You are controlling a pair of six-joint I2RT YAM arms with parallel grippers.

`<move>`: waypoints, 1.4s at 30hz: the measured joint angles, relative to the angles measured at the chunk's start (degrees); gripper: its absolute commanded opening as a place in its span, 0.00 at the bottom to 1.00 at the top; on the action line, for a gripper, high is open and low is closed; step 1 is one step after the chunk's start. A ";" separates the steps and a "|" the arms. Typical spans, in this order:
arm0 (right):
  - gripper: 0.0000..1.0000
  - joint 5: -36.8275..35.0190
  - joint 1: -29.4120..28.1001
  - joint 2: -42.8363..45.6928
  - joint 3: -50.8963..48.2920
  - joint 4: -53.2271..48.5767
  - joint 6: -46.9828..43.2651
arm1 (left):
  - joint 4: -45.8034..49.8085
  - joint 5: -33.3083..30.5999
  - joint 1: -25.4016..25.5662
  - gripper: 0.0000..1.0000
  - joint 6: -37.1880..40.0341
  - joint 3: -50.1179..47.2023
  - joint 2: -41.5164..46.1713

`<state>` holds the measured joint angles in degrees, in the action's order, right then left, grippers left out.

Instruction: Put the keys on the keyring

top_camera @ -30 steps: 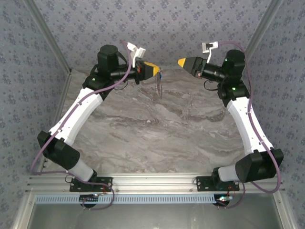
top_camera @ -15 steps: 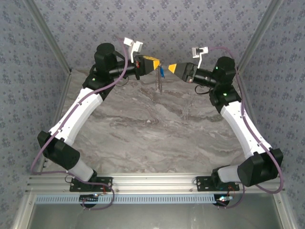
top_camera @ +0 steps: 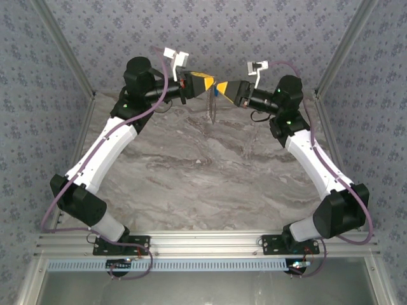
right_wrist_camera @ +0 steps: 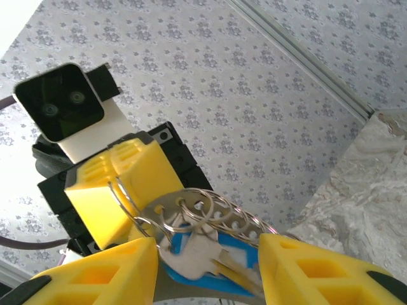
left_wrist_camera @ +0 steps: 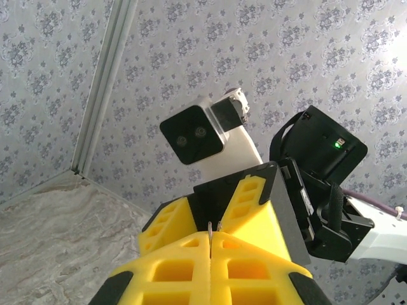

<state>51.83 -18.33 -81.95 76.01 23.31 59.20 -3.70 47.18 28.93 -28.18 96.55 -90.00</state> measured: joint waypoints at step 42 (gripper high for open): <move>0.37 0.85 4.68 4.55 -2.80 -7.48 -2.84 | -2.54 -0.04 -0.42 0.00 -0.13 -2.38 1.84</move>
<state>52.69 -13.65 -77.41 73.21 15.84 56.36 -6.24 47.13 28.51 -28.32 94.17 -88.16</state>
